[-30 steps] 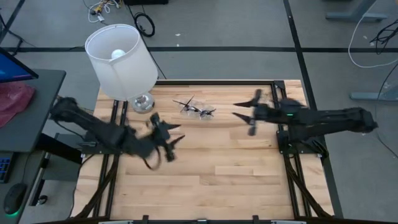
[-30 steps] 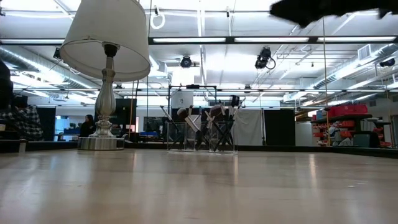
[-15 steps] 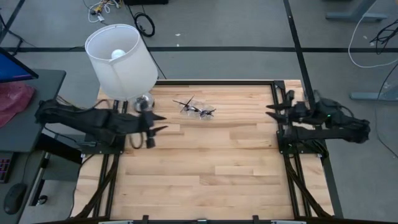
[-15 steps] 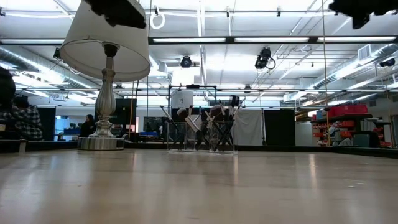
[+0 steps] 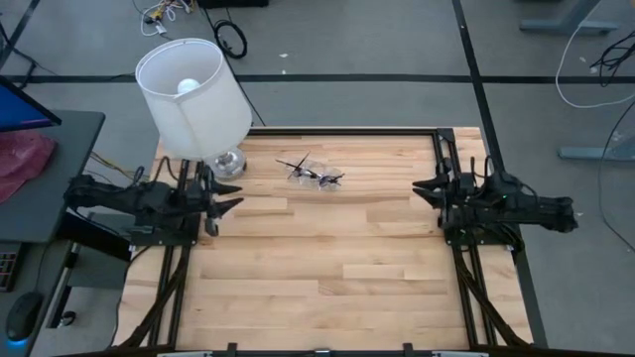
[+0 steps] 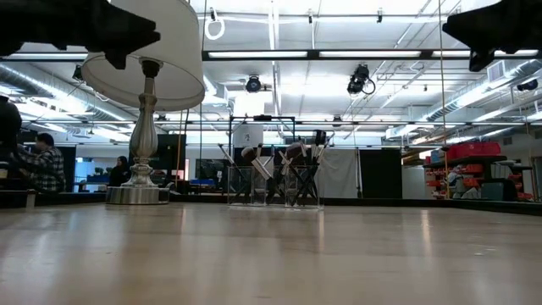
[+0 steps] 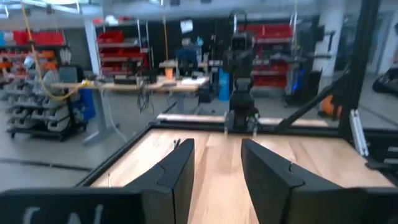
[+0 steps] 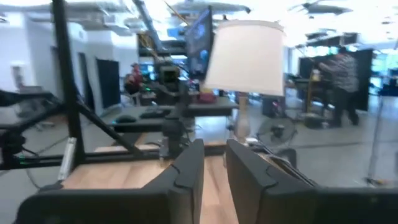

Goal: Put items in baskets/containers
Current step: Return to Home Position

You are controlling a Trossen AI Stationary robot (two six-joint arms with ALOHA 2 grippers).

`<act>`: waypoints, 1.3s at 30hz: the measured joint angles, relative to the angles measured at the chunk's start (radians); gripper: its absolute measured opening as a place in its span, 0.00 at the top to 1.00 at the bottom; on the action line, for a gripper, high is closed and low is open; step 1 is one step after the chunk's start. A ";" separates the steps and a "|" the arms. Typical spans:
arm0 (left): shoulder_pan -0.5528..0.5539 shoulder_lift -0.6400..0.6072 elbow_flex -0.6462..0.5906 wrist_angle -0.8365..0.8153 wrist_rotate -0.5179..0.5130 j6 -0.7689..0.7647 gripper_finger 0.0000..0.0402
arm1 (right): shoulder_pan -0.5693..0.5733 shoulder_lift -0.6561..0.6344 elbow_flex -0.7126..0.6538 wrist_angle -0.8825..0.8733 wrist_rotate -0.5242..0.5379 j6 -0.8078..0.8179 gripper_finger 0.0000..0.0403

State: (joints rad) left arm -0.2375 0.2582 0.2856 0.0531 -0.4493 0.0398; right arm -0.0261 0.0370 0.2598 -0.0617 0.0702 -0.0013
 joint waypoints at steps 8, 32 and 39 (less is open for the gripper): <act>0.000 -0.236 -0.065 -0.004 0.053 0.103 0.66 | 0.000 -0.006 -0.015 0.011 -0.089 -0.006 0.82; 0.001 -0.245 -0.277 0.071 0.049 0.044 0.66 | 0.000 -0.003 -0.244 0.223 -0.183 0.044 0.82; 0.001 -0.245 -0.277 0.062 0.017 -0.049 0.66 | 0.000 -0.003 -0.244 0.128 -0.042 0.095 0.82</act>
State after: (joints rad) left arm -0.2367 0.0128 0.0082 0.1150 -0.4328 -0.0087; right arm -0.0265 0.0341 0.0162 0.0662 0.0285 0.0933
